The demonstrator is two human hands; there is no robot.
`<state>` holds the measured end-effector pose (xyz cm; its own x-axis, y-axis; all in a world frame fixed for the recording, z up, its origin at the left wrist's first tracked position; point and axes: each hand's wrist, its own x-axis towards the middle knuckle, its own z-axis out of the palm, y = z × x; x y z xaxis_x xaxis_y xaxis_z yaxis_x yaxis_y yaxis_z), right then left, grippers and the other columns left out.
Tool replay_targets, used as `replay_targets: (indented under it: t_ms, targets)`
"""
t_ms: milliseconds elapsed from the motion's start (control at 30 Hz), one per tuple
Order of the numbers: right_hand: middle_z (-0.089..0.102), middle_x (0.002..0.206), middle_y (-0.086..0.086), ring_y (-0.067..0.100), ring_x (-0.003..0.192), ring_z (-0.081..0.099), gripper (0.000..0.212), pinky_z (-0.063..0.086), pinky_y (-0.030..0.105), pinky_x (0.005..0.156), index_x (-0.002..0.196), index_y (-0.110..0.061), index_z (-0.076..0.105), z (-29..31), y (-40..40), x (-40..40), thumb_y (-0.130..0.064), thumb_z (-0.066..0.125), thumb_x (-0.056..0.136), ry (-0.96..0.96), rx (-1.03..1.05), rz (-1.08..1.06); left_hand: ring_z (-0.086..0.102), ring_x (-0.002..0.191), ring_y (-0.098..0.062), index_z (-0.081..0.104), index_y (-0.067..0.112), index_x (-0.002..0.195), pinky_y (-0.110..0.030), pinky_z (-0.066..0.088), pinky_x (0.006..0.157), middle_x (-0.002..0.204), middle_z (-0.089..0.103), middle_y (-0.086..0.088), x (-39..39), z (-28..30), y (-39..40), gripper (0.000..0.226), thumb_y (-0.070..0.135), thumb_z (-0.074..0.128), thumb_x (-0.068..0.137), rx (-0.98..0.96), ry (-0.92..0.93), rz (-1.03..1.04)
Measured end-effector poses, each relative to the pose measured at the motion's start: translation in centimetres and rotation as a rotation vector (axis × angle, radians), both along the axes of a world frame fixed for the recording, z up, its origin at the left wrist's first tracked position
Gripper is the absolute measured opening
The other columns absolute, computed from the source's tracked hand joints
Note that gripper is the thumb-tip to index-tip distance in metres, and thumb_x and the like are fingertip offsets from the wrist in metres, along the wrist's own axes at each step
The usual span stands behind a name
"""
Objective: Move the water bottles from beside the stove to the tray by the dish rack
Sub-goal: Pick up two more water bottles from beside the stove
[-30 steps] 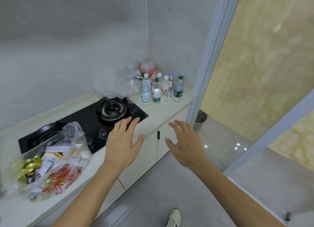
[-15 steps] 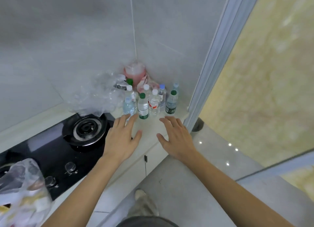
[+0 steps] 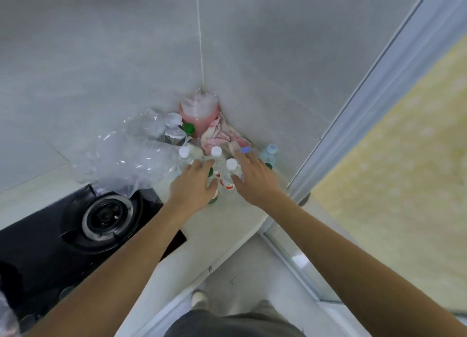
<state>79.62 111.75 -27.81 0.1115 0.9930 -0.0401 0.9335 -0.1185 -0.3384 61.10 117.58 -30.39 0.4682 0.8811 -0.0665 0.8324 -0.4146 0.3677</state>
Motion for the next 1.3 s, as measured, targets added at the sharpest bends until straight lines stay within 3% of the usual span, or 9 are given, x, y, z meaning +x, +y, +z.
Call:
replay_targets:
  t_ms: [233, 467, 567, 733, 900, 1033, 1133, 1233, 1300]
  targets:
    - [0.063, 0.132, 0.008, 0.035, 0.113, 0.066, 0.053, 0.051, 0.040, 0.078, 0.150, -0.020, 0.041, -3.6, 6.2, 1.1, -0.043, 0.055, 0.104, -0.103, -0.073, 0.132, 0.066, 0.105, -0.041, 0.054, 0.011, 0.132, -0.042, 0.044, 0.071, 0.124, 0.054, -0.016, 3.4, -1.9, 2.6, 0.032, 0.029, 0.051, 0.106, -0.018, 0.254, 0.085]
    - [0.068, 0.110, 0.009, 0.032, 0.101, 0.067, 0.032, 0.036, 0.036, 0.069, 0.133, -0.016, 0.052, -5.0, 7.0, 3.0, -0.034, 0.049, 0.107, -0.123, -0.045, 0.396, 0.067, 0.093, -0.038, 0.055, 0.012, 0.119, -0.043, 0.049, 0.070, 0.110, 0.060, -0.010, 3.5, -2.0, 0.3, 0.027, 0.035, 0.058, 0.105, -0.033, 0.212, 0.215]
    - [0.068, 0.102, 0.010, 0.034, 0.093, 0.068, 0.026, 0.039, 0.038, 0.066, 0.122, -0.013, 0.054, -4.7, 6.5, 3.3, -0.031, 0.053, 0.103, -0.115, -0.020, 0.510, 0.066, 0.086, -0.036, 0.056, 0.015, 0.116, -0.041, 0.048, 0.064, 0.106, 0.059, -0.007, 2.5, -2.0, -1.9, 0.027, 0.039, 0.059, 0.104, -0.029, 0.211, 0.294]
    - [0.069, 0.097, 0.010, 0.035, 0.086, 0.067, 0.026, 0.040, 0.037, 0.063, 0.110, -0.014, 0.055, -4.7, 5.4, 2.7, -0.036, 0.060, 0.099, -0.018, 0.008, 0.734, 0.069, 0.074, -0.028, 0.055, 0.019, 0.112, -0.045, 0.056, 0.069, 0.100, 0.058, -0.002, 0.8, -1.8, -6.2, 0.025, 0.042, 0.061, 0.103, -0.082, 0.171, 0.419]
    - [0.067, 0.096, 0.004, 0.031, 0.087, 0.066, 0.025, 0.041, 0.036, 0.064, 0.108, -0.015, 0.055, -5.7, 4.1, 1.8, -0.036, 0.061, 0.096, 0.066, 0.021, 0.897, 0.065, 0.075, -0.028, 0.054, 0.022, 0.111, -0.042, 0.054, 0.065, 0.099, 0.055, 0.002, -0.1, -2.5, -9.3, 0.024, 0.041, 0.065, 0.101, -0.077, 0.092, 0.542]
    - [0.060, 0.100, -0.004, 0.024, 0.096, 0.059, 0.028, 0.050, 0.039, 0.070, 0.102, -0.021, 0.056, -7.9, 3.9, 2.2, -0.043, 0.067, 0.088, 0.258, 0.021, 0.853, 0.062, 0.073, -0.019, 0.054, 0.026, 0.111, -0.044, 0.056, 0.066, 0.099, 0.055, 0.007, -0.3, -3.6, -10.2, 0.026, 0.040, 0.070, 0.097, -0.058, -0.037, 0.583]
    - [0.051, 0.108, -0.006, 0.022, 0.103, 0.056, 0.039, 0.052, 0.039, 0.079, 0.108, -0.023, 0.060, -9.7, 4.0, 2.7, -0.049, 0.074, 0.082, 0.348, -0.011, 0.796, 0.060, 0.074, -0.016, 0.056, 0.028, 0.114, -0.042, 0.057, 0.071, 0.099, 0.052, 0.008, -0.1, -5.0, -10.0, 0.032, 0.032, 0.078, 0.092, -0.072, -0.217, 0.622]
    - [0.049, 0.115, -0.007, 0.019, 0.107, 0.057, 0.053, 0.054, 0.041, 0.083, 0.115, -0.023, 0.060, -10.6, 3.7, 2.4, -0.041, 0.088, 0.074, 0.396, -0.074, 0.777, 0.055, 0.084, -0.015, 0.059, 0.031, 0.116, -0.030, 0.055, 0.079, 0.103, 0.045, 0.006, -0.3, -6.9, -10.0, 0.045, 0.028, 0.088, 0.082, -0.106, -0.360, 0.673]
    - [0.053, 0.118, -0.007, 0.019, 0.109, 0.059, 0.064, 0.056, 0.044, 0.085, 0.123, -0.026, 0.057, -11.3, 3.3, 2.3, -0.036, 0.092, 0.070, 0.424, -0.140, 0.744, 0.054, 0.094, -0.014, 0.059, 0.036, 0.123, -0.030, 0.054, 0.085, 0.109, 0.044, 0.007, -0.7, -8.2, -10.2, 0.059, 0.025, 0.093, 0.075, -0.173, -0.429, 0.681]
